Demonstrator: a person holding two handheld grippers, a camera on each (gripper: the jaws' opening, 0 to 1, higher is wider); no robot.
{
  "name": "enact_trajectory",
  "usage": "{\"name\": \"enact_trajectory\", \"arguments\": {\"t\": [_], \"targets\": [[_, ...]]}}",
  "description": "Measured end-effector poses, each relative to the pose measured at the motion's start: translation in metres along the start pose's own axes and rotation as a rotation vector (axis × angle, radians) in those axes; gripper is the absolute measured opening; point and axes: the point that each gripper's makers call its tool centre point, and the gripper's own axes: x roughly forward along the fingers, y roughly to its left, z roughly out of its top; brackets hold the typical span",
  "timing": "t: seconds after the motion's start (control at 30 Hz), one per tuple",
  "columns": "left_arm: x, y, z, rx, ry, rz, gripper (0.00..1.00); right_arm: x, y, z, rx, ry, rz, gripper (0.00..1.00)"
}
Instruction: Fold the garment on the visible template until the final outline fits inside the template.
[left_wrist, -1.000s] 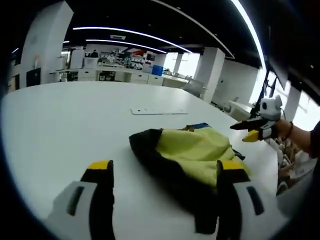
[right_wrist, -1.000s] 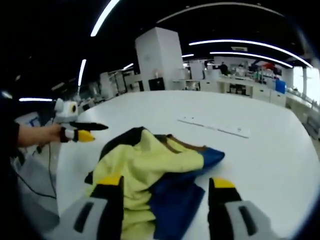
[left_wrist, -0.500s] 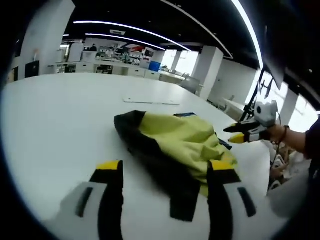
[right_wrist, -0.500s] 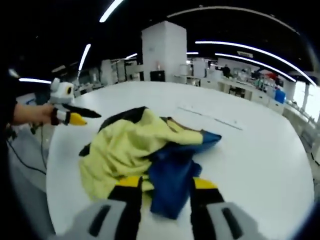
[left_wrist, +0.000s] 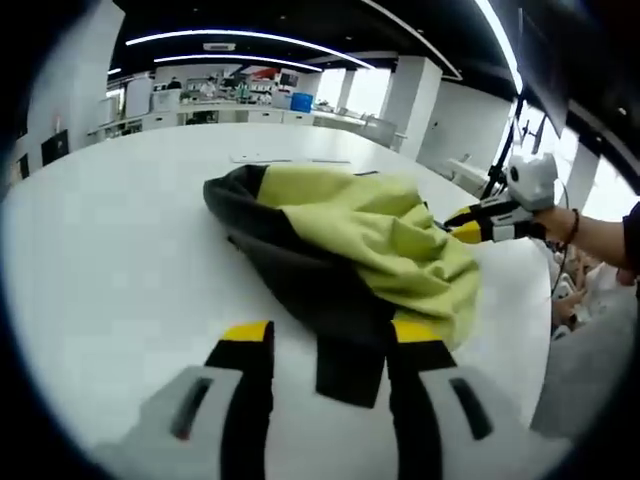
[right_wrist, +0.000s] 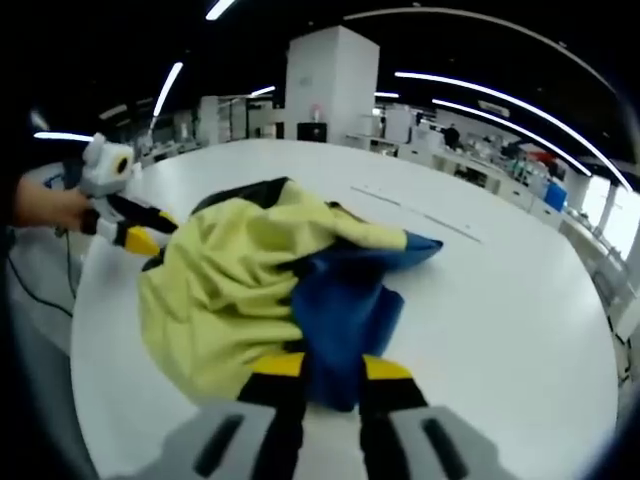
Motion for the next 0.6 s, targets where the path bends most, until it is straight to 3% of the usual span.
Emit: {"name": "enact_trajectory", "arguments": {"t": [0.03, 0.07, 0.13, 0.27, 0.4, 0.47, 0.6], "targets": [[0.001, -0.002, 0.0, -0.009, 0.003, 0.002, 0.36, 0.0, 0.0, 0.0, 0.0, 0.0, -0.001, 0.1], [0.002, -0.001, 0.005, -0.033, -0.044, 0.016, 0.33, 0.0, 0.0, -0.001, 0.007, -0.003, -0.003, 0.07], [0.002, -0.001, 0.001, -0.049, -0.027, 0.015, 0.29, 0.0, 0.001, 0.0, 0.008, -0.014, 0.0, 0.01], [0.003, -0.003, 0.0, -0.016, -0.021, 0.029, 0.2, 0.001, -0.001, 0.001, 0.013, -0.02, -0.008, 0.0], [0.002, -0.003, 0.001, 0.005, -0.026, 0.027, 0.02, -0.001, -0.002, 0.002, 0.023, -0.026, -0.015, 0.0], [0.0, 0.002, 0.005, 0.095, -0.027, 0.061, 0.0, -0.003, -0.004, 0.004, 0.028, -0.03, -0.022, 0.0], [-0.007, 0.002, 0.012, 0.07, -0.05, 0.06, 0.0, -0.013, -0.012, 0.012, 0.044, -0.064, -0.05, 0.0]]}}
